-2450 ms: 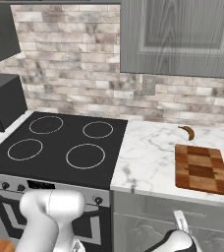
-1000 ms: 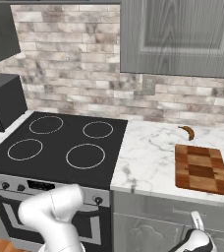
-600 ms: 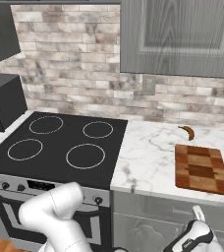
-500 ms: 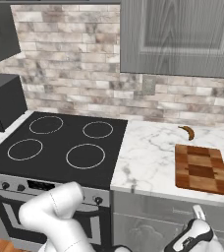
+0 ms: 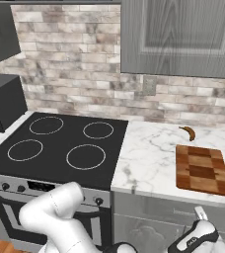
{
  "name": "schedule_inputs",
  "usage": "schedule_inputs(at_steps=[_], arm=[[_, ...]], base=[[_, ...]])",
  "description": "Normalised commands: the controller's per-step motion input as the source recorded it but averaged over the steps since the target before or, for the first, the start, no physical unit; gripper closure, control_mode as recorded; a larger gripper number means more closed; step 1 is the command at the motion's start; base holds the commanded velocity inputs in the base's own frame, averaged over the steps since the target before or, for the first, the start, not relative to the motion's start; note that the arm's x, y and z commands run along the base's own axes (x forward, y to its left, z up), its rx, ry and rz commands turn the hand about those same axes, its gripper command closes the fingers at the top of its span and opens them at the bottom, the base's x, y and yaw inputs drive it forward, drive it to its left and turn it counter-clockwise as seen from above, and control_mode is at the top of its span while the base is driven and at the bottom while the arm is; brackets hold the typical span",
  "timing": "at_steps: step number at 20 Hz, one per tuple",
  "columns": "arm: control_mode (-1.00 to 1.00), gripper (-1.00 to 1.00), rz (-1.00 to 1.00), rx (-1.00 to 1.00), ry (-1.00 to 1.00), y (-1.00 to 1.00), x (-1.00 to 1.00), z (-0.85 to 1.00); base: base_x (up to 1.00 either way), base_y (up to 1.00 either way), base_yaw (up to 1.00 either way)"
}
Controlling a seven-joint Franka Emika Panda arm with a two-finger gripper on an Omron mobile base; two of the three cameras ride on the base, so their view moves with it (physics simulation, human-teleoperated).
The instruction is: Open the drawer on the right and place the cutting tools on the cutting board.
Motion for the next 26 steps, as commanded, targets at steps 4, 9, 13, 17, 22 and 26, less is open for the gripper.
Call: schedule_inputs(at_steps=[4,9,13,17,22,26], arm=[[-1.00,1.00,0.00,0.00,0.00,0.00,0.01,-0.01],[-1.00,1.00,0.00,0.00,0.00,0.00,0.00,0.00],[-1.00,1.00,0.00,0.00,0.00,0.00,-0.06,0.00],[-1.00,1.00,0.00,0.00,0.00,0.00,-0.52,0.00],[-1.00,1.00,0.00,0.00,0.00,0.00,-0.96,-0.13],[-1.00,1.00,0.00,0.00,0.00,-0.01,-1.00,-0.18]], base=[[0.00,0.00,0.00],[0.00,0.00,0.00],[0.00,0.00,0.00],[0.00,0.00,0.00],[0.00,0.00,0.00],[0.00,0.00,0.00]])
